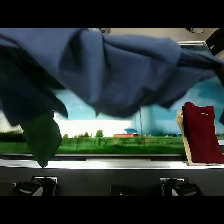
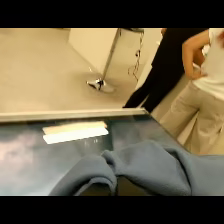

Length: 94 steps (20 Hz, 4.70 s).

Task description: Fold the shirts.

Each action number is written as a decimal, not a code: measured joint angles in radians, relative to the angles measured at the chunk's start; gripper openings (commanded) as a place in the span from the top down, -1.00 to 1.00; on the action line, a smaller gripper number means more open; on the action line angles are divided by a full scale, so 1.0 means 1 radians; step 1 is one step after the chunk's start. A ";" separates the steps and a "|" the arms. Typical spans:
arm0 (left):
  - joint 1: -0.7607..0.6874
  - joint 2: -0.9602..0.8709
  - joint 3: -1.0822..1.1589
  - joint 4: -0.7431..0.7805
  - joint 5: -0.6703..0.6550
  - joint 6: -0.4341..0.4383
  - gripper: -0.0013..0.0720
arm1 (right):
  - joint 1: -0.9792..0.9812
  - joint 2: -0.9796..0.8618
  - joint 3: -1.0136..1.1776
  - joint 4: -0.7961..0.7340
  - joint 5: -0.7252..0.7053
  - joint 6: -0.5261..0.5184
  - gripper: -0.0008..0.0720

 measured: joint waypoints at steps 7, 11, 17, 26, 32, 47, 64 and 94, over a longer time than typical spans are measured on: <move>-0.024 0.022 -0.273 0.073 -0.233 0.024 0.89 | -0.002 -0.010 -0.230 0.029 0.426 0.042 0.88; -0.048 -0.032 -0.480 0.077 -0.187 0.079 0.89 | -0.003 -0.005 -0.552 0.042 0.404 0.072 0.87; -0.056 -0.360 -0.497 0.086 0.042 0.184 0.89 | -0.002 -0.274 -0.695 -0.008 0.101 0.101 0.87; 0.022 -0.743 -0.196 0.130 -0.103 0.177 -0.92 | -0.080 -0.763 -0.422 0.100 -0.204 0.133 -0.61; 0.126 -0.630 -0.335 0.132 -0.296 0.168 -0.92 | -0.349 -0.802 -0.217 0.243 0.025 -0.069 -0.74; -0.094 -0.448 -1.059 -0.179 0.140 0.094 -0.25 | -0.512 -0.810 -0.531 0.248 0.212 -0.216 -0.98; -0.113 -0.451 -1.071 -0.165 0.339 -0.011 0.89 | -0.238 -0.807 -0.811 0.635 -0.064 -0.271 -0.78; 0.521 0.180 -0.181 0.130 -0.002 0.045 0.89 | -0.454 -0.067 0.092 -0.025 -0.008 -0.017 0.88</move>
